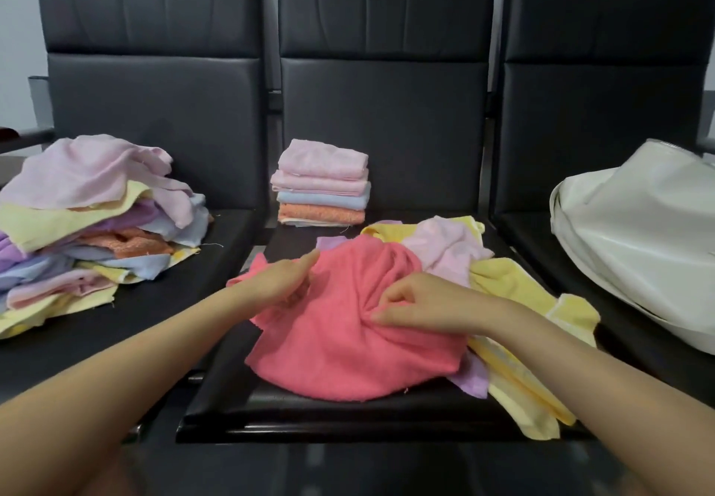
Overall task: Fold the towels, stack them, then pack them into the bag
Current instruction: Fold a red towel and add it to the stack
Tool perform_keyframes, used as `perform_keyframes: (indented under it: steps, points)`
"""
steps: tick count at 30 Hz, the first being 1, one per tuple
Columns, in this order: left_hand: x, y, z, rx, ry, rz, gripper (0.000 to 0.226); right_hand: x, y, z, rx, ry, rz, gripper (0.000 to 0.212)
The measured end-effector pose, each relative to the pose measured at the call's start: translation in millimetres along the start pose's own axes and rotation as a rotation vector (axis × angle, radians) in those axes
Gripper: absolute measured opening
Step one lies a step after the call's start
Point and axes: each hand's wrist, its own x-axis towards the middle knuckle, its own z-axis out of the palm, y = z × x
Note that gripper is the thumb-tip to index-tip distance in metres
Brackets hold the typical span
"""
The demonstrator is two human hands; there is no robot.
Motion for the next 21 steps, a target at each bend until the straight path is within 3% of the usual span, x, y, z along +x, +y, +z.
perform_keyframes:
  steps: [1, 2, 6, 7, 10, 13, 14, 16, 18, 21]
  points:
    - [3, 1, 1, -0.024, 0.016, -0.009, 0.056, -7, -4, -6, 0.077, -0.107, -0.029, 0.049]
    - [6, 3, 1, -0.034, 0.035, -0.006, 0.055, -8, -2, -12, 0.128, -0.081, -0.048, 0.052]
    - [17, 14, 12, -0.103, 0.071, -0.037, 0.053, 22, 25, -22, 0.035, 0.476, -0.01, 0.04]
    - [19, 17, 16, -0.154, 0.067, -0.062, 0.058, 28, 31, -23, 0.077, 0.515, 0.091, 0.034]
    - [17, 27, 22, -0.275, -0.008, -0.116, 0.074, 39, 32, -24, 0.378, 0.239, 0.412, 0.052]
    - [22, 38, 22, -0.507, -0.068, -0.041, 0.035, 41, 13, -25, 0.389, 0.09, 0.556, 0.037]
    - [21, 44, 20, -0.636, -0.03, 0.01, 0.023, 43, 9, -25, 0.511, 0.058, 0.511, 0.031]
    - [20, 56, 10, -0.908, 0.055, 0.12, 0.023, 47, 4, -27, 0.909, 0.057, 0.364, 0.023]
    - [16, 65, -5, -1.113, 0.131, 0.164, 0.023, 49, 2, -34, 1.245, 0.177, 0.3, 0.02]
    - [0, 71, -28, -1.321, 0.176, 0.161, 0.016, 59, 6, -54, 1.517, 0.427, 0.199, 0.021]
